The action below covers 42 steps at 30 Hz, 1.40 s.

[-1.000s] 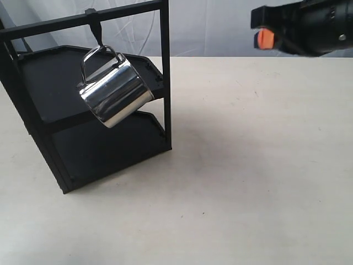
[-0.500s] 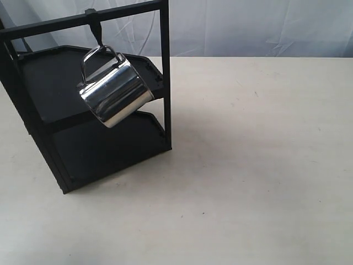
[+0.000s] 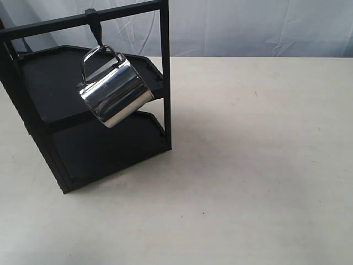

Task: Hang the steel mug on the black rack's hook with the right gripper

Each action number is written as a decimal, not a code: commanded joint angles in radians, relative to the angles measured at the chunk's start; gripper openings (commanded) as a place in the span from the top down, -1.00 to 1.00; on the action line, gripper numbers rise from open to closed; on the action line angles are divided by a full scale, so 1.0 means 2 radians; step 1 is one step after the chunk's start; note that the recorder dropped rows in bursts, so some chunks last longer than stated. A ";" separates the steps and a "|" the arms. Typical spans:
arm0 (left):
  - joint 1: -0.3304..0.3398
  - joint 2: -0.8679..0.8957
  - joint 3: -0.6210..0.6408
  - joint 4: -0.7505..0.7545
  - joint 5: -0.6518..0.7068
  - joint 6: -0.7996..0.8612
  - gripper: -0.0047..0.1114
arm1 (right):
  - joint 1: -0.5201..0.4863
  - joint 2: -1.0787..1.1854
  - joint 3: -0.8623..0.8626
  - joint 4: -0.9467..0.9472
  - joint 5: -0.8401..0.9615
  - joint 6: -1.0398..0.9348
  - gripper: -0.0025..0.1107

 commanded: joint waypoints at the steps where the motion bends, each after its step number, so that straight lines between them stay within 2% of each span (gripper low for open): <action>1: -0.001 -0.002 -0.001 0.000 -0.001 -0.001 0.89 | -0.002 -0.001 0.021 0.002 -0.026 0.001 0.96; 10: -0.001 -0.002 -0.001 0.000 -0.001 -0.001 0.89 | -0.002 -0.005 0.152 -0.017 -0.173 0.006 0.96; 14: -0.001 -0.002 -0.001 0.000 -0.001 -0.001 0.89 | -0.003 -0.020 0.252 -0.012 -0.305 0.007 0.96; 17: -0.001 -0.002 -0.001 0.000 -0.001 -0.001 0.89 | -0.024 -0.040 0.324 -0.008 -0.418 0.020 0.96; 20: -0.001 -0.002 -0.001 0.000 -0.001 -0.001 0.89 | -0.063 -0.072 0.388 0.029 -0.474 0.030 0.96; 24: -0.001 -0.002 -0.001 0.000 -0.001 -0.001 0.89 | -0.121 -0.125 0.435 0.110 -0.454 0.031 0.96; 30: -0.001 -0.002 -0.001 0.000 -0.001 -0.001 0.89 | -0.177 -0.180 0.456 0.108 -0.378 0.028 0.96; 35: -0.001 -0.002 -0.001 0.000 -0.001 -0.001 0.89 | -0.177 -0.183 0.456 0.072 -0.305 0.027 0.96; 39: -0.001 -0.002 -0.001 0.000 -0.001 -0.001 0.89 | -0.176 -0.183 0.456 0.071 -0.290 0.027 0.96; 42: -0.001 -0.002 -0.001 0.000 -0.001 -0.001 0.89 | -0.170 -0.183 0.472 0.117 -0.290 -0.032 0.96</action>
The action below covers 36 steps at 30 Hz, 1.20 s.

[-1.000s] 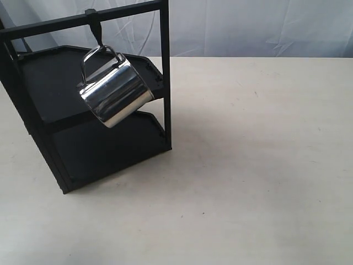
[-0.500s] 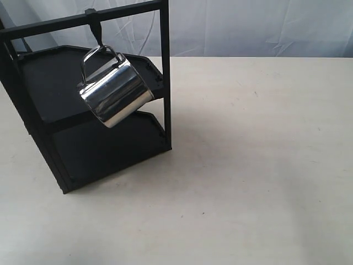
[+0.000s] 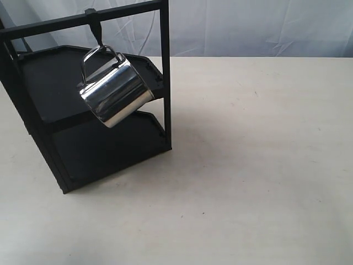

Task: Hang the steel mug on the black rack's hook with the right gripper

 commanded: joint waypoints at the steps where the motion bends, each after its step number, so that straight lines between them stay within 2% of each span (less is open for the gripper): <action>1: -0.001 -0.002 -0.001 0.000 -0.001 -0.001 0.89 | 0.007 -0.002 0.024 0.052 -0.001 -0.078 0.96; 4: -0.001 -0.002 -0.001 0.001 -0.001 -0.001 0.89 | 0.020 -0.013 0.030 0.098 0.010 -0.138 0.96; 9: -0.001 -0.002 -0.001 0.001 -0.001 -0.001 0.89 | 0.023 -0.028 0.030 0.123 0.012 -0.200 0.96; 16: -0.001 -0.002 -0.001 -0.001 -0.001 -0.001 0.89 | 0.023 -0.031 0.030 0.123 0.015 -0.198 0.96; 19: -0.001 -0.002 -0.001 -0.001 -0.001 -0.001 0.89 | 0.023 -0.031 0.030 0.157 0.012 -0.182 0.96; 36: -0.001 -0.002 -0.001 -0.001 -0.001 -0.001 0.89 | 0.023 -0.031 0.030 0.157 0.010 -0.182 0.96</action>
